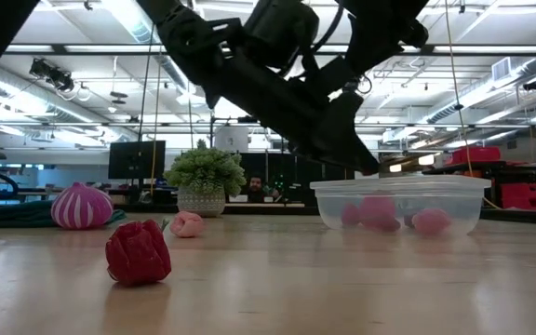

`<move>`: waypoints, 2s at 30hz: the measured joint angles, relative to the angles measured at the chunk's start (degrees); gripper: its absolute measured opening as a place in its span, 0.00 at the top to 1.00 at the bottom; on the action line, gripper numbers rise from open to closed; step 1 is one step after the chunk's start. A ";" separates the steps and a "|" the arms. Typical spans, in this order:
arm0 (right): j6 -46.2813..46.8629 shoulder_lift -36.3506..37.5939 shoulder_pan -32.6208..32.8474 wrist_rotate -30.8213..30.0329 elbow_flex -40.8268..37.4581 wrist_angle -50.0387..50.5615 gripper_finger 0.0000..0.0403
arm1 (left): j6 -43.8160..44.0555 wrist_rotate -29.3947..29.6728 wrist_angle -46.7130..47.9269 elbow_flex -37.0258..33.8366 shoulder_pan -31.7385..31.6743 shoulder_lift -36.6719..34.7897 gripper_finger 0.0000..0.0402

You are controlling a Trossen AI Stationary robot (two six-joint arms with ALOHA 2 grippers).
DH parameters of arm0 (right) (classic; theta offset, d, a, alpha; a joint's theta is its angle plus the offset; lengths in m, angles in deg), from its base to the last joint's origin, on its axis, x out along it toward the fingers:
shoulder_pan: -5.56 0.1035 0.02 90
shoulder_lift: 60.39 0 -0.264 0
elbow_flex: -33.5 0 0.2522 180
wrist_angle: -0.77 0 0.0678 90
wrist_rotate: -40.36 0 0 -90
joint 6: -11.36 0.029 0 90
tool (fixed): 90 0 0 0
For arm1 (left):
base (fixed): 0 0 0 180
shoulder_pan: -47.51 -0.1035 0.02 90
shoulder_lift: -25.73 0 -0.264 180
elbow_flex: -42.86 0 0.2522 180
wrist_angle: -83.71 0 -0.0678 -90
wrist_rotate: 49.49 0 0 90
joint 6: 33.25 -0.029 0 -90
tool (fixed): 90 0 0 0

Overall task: Pick and placing Produce into tupperware
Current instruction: Put the cherry into the transparent bin, then put the peach into the transparent bin

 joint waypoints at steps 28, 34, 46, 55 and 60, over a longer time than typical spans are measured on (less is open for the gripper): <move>-0.34 0.00 0.02 0.02 0.00 0.80 0.70 | -0.71 -0.03 22.85 0.71 0.89 -10.56 0.63; -0.34 0.00 0.01 0.02 0.00 0.84 0.70 | 3.62 -0.03 39.37 0.64 4.70 -16.51 0.66; -0.23 0.00 0.04 0.21 0.00 0.84 0.70 | 19.10 5.30 50.12 -6.65 15.32 -17.48 0.73; -0.19 0.00 0.04 0.22 0.00 0.86 0.70 | 23.47 9.62 48.90 -11.86 19.36 -17.46 0.68; 0.25 0.00 0.04 0.20 0.00 0.84 0.70 | 22.62 9.64 48.00 -11.86 20.87 -17.46 0.63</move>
